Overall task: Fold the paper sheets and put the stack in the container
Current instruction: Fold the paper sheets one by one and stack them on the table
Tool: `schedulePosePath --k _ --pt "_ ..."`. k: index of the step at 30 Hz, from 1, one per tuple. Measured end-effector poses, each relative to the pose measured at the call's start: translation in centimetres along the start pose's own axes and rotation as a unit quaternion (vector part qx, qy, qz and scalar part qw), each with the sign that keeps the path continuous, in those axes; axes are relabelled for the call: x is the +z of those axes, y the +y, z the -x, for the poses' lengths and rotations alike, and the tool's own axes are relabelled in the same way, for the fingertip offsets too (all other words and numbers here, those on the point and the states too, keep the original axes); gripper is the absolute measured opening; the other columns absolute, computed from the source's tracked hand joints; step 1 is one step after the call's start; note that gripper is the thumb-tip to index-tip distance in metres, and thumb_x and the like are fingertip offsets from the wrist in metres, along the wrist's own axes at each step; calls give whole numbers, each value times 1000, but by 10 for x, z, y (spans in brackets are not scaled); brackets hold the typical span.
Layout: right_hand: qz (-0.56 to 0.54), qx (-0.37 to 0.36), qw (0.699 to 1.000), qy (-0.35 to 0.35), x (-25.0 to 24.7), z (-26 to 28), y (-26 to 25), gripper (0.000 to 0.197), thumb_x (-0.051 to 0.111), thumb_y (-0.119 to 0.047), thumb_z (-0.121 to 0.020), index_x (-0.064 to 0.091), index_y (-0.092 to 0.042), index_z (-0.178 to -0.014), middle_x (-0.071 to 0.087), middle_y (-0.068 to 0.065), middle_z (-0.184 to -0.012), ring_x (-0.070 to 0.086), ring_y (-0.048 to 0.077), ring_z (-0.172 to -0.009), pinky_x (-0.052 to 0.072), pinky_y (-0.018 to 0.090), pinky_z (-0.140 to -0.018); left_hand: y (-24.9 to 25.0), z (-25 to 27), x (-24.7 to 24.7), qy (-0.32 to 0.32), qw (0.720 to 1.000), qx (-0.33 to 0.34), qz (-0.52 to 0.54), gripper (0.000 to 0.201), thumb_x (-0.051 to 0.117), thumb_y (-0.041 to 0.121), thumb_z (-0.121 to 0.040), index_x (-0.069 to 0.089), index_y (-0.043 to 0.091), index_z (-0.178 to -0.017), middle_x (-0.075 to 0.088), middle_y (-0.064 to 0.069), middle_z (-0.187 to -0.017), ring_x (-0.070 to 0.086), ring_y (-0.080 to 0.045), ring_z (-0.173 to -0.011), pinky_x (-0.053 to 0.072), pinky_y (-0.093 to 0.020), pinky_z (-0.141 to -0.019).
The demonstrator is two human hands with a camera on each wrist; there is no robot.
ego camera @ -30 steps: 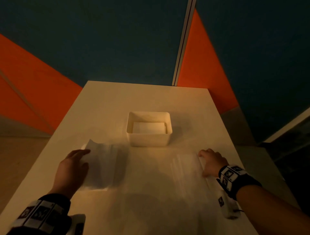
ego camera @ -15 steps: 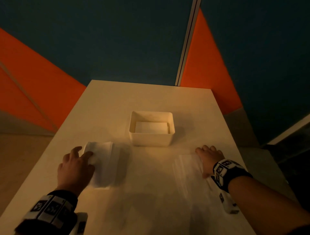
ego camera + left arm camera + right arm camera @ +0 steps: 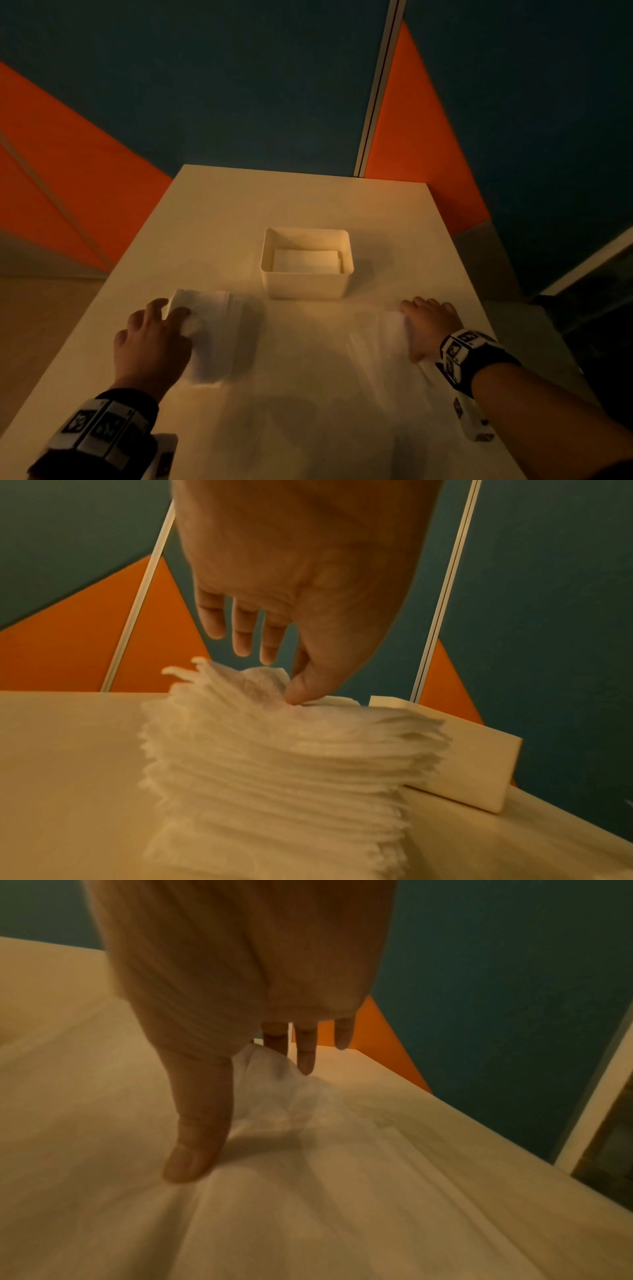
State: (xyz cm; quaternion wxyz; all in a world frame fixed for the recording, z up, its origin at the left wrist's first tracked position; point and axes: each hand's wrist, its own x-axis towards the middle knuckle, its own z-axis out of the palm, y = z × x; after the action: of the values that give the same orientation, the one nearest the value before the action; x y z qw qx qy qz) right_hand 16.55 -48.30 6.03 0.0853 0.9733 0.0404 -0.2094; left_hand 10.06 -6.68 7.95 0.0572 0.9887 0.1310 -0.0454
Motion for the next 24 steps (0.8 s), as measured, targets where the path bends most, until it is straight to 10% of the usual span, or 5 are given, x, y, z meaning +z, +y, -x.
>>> schedulePosePath --k 7,11,15,18,24 --pt "-62 -17 994 84 -7 17 20 24 58 -42 -87 65 -31 -107 59 -10 -115 48 14 -115 27 36 -98 13 2 -13 42 999 27 19 61 70 30 -77 49 24 -134 34 -13 -146 35 -40 -128 34 -58 -99" --pt "-229 -45 968 88 -30 24 21 12 65 -30 -86 62 -31 -75 63 -9 -79 61 19 -87 43 31 -80 36 2 -20 64 991 89 74 56 72 36 -77 53 28 -129 39 -10 -144 34 -39 -129 31 -62 -100" --pt "-374 -86 920 75 -55 26 4 13 67 -16 -86 71 -10 -97 70 5 -96 65 19 -92 52 34 -84 65 4 -28 -30 974 166 149 53 57 62 -73 53 41 -121 45 8 -137 39 -22 -127 31 -48 -101" --pt "-469 -103 872 94 -70 31 -16 7 66 -4 -85 70 0 -89 69 14 -88 64 20 -83 51 35 -79 89 5 -30 -136 952 216 168 67 45 74 -62 50 44 -122 42 15 -137 38 -13 -129 27 -41 -107" --pt "-707 -68 697 99 -83 46 -53 11 56 2 -88 66 -2 -84 66 11 -81 63 19 -75 50 30 -65 117 13 -25 -343 853 193 342 69 78 27 -74 38 51 -125 45 18 -129 41 -12 -125 38 -29 -101"
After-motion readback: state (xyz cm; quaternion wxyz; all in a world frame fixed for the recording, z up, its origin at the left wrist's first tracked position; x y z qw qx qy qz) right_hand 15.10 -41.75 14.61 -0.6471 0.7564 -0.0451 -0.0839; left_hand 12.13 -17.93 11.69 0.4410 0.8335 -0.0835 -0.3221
